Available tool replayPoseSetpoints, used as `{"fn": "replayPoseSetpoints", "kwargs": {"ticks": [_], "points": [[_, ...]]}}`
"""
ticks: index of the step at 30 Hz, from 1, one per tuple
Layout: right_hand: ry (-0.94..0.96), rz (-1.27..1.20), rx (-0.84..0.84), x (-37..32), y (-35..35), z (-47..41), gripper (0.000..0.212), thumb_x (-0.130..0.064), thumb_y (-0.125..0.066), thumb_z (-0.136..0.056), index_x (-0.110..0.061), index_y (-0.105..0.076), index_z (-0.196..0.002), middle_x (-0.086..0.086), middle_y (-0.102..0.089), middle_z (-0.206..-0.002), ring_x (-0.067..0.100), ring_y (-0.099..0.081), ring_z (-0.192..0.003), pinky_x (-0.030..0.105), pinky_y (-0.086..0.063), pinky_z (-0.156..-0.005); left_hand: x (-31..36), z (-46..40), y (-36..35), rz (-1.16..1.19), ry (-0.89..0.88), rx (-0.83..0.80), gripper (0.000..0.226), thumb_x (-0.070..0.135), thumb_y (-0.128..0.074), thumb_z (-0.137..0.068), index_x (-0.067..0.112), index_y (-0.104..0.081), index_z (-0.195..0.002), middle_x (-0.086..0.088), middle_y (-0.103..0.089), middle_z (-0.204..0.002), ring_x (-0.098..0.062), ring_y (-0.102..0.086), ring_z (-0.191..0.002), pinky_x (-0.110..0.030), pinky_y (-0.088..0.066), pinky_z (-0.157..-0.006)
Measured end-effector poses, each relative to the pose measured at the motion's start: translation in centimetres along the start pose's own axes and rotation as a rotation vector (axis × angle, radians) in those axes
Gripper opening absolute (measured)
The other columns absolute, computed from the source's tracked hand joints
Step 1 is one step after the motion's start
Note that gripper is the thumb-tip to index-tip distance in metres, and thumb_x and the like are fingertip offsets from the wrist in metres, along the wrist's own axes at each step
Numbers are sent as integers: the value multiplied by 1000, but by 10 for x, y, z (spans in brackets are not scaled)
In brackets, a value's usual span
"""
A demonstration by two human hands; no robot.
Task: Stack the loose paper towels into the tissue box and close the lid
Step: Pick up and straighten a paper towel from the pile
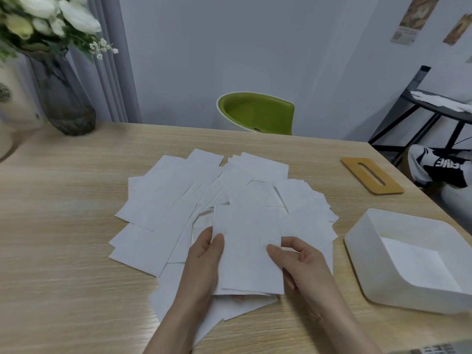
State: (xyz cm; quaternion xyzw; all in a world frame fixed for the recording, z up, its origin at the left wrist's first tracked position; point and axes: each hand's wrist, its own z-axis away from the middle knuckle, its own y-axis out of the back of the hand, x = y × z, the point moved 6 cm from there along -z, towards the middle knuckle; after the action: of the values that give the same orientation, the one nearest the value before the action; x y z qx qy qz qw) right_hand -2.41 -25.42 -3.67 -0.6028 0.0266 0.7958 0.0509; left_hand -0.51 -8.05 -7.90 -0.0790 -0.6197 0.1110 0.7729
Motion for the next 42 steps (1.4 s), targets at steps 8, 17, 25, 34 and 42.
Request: {"fn": "replayPoseSetpoints", "kwargs": {"ticks": [8, 17, 25, 34, 42], "points": [[43, 137, 128, 2, 6, -5, 7, -14, -66, -88, -8, -65, -91, 12, -73, -70, 21, -70, -66, 29, -51, -63, 0, -3, 1, -43, -48, 5, 31, 22, -45, -102, 36, -71, -96, 3, -75, -99, -17, -71, -91, -33, -52, -74], [63, 128, 93, 1, -10, -4, 6, -16, -66, -89, -10, -64, -89, 14, -73, -70, 26, -71, -69, 35, -52, -68, 1, -2, -1, 9, -43, 30, 35, 44, -45, -101, 26, -68, -83, 3, -74, -84, -18, -72, -75, -33, -56, -58], [75, 128, 94, 2, -10, -4, 5, -16, -66, -88, -11, -66, -88, 15, -72, -69, 24, -69, -66, 31, -51, -65, 3, 1, -1, 40, -43, 32, 45, 60, -43, -90, 34, -68, -117, 7, -70, -118, -14, -65, -110, -43, -49, -100], [109, 118, 76, 3, -13, -6, 6, -14, -67, -87, -8, -66, -86, 25, -67, -70, 18, -62, -60, 26, -47, -59, -2, -2, 0, -31, 10, -12, 25, 29, -49, -101, 37, -71, -93, 1, -75, -94, -15, -73, -79, -24, -54, -51], [132, 156, 103, 6, -2, -9, 4, -16, -68, -86, -12, -69, -85, 10, -61, -58, 11, -58, -57, 13, -45, -58, -2, -2, 0, -55, -6, 6, 26, 21, -47, -101, 31, -71, -100, 3, -75, -101, -16, -71, -93, -33, -52, -76]]}}
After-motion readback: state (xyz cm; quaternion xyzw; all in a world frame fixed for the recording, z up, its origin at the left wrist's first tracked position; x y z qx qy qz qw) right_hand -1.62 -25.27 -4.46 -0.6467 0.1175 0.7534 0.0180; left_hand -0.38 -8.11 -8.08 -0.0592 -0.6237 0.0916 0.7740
